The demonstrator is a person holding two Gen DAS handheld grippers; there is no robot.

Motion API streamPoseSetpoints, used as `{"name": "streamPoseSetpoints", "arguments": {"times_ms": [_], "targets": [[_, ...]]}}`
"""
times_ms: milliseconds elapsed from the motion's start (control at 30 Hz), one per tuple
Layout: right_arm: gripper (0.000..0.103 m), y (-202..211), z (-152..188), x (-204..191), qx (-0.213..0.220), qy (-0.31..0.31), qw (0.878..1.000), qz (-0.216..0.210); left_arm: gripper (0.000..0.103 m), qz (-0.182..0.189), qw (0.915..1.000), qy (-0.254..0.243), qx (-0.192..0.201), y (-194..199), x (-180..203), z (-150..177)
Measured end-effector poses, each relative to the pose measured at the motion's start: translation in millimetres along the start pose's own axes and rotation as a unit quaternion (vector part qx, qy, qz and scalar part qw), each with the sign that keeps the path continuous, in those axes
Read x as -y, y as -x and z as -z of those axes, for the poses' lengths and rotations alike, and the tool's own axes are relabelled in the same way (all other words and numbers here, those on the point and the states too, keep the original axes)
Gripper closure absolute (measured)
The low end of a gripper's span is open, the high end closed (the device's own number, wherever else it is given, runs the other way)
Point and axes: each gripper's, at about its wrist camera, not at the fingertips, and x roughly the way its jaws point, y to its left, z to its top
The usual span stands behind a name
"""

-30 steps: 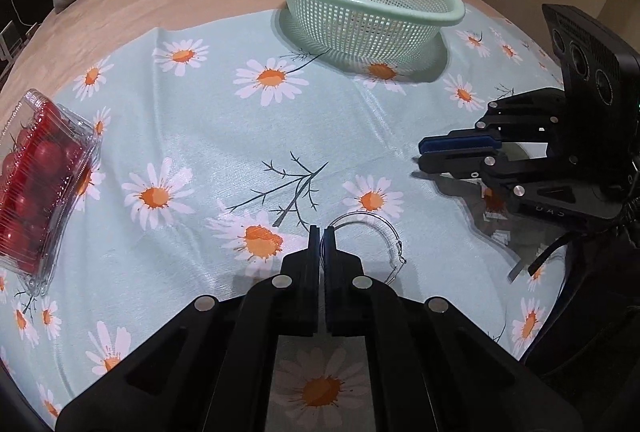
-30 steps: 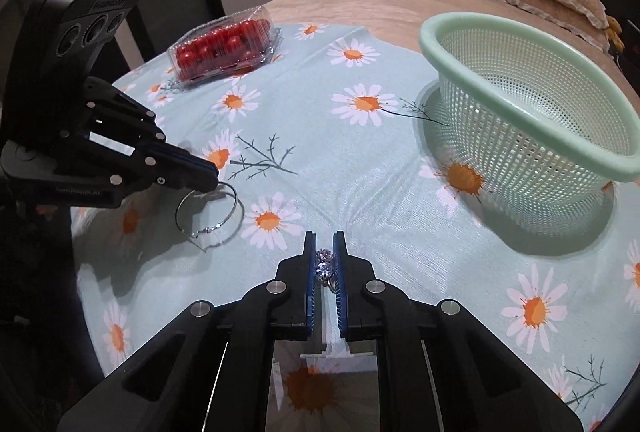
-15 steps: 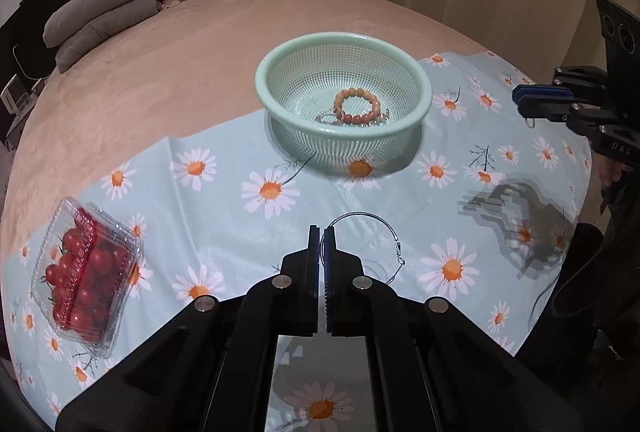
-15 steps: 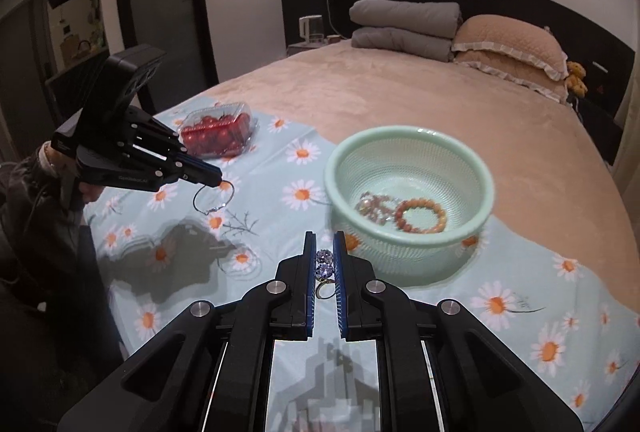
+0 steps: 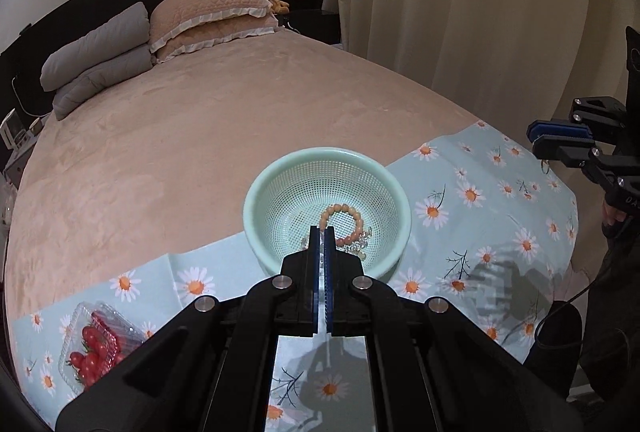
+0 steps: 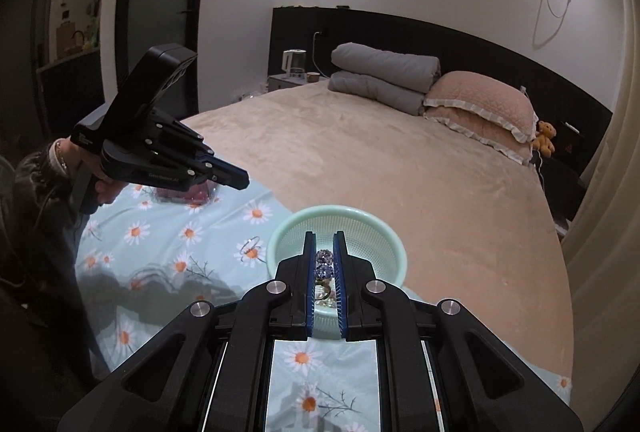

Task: Organize jewelry
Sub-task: 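Carry the hoop and charm over the colander with both tools, then lower the hoop and charm into the colander and open both tools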

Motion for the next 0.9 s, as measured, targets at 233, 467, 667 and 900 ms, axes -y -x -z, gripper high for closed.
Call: {"name": "streamPoseSetpoints", "arguments": {"times_ms": [233,467,667,900], "targets": [[0.095,-44,5,0,-0.028,0.008,0.999,-0.027,0.101,-0.003,0.9998,-0.015,-0.012,-22,-4,-9],[0.095,-77,19,0,-0.053,0.004,0.997,-0.051,0.101,-0.006,0.9983,0.019,-0.055,-60,-41,22],[0.095,-98,26,1,-0.067,-0.004,0.996,-0.063,0.073,-0.008,0.9933,0.024,-0.112,-111,-60,63],[0.095,-119,32,7,-0.084,-0.005,0.994,-0.071,0.056,-0.004,0.9898,0.000,-0.142,-161,-63,92]]}}
